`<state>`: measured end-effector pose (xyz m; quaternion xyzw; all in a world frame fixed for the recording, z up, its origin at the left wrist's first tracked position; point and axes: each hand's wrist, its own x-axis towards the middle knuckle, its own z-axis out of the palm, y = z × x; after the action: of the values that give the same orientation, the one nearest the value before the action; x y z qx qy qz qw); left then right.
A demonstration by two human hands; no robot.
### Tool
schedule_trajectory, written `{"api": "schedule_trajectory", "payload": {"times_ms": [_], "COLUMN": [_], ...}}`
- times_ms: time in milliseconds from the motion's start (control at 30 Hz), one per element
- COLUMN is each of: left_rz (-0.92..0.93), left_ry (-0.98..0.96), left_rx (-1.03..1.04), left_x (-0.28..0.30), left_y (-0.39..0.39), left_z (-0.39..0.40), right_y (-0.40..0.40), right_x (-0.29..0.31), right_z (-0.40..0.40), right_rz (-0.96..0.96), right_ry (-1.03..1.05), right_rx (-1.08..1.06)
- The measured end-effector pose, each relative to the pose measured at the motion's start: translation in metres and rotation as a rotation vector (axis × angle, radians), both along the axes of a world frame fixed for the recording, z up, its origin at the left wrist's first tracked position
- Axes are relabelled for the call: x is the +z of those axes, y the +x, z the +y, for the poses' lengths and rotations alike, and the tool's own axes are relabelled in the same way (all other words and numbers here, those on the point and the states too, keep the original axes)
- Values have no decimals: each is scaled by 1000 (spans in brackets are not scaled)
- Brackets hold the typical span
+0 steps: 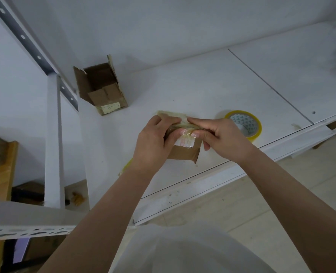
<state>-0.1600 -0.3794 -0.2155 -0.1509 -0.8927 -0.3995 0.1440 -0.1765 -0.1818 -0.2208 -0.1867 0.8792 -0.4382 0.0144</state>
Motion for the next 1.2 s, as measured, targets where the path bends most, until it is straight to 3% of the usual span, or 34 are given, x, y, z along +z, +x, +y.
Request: {"api": "schedule_trajectory", "payload": {"times_ms": [67,167,333,500,600,800,967,1200], "left_rz": [4,-20,-143,-154,-124,-94,-60,35], "left_ry": [-4,93,378,481,426,317,280,300], "left_rx": [-2,47,57,42,48,96,23,-40], "left_x": [-2,-1,9,17,16,12,14,15], "left_y": [1,0,0,9,13,16,15,18], "left_z": [0,-6,-9,0,0,2,-3,-2], "right_y": [3,8,17,22,22,20,19,22], "right_x": [3,14,26,27,27,26,28,19], "right_z": [-1,2,-3,-28,-25,-20,-19,-20], "right_rz": [-7,-101,-17,8,38,242,114,267], "right_ry": [2,-230,-368,-556,-511,-233,-292,-271], "right_rx": [-4,-43,-76,-112,-144,-148,-60,-60]}}
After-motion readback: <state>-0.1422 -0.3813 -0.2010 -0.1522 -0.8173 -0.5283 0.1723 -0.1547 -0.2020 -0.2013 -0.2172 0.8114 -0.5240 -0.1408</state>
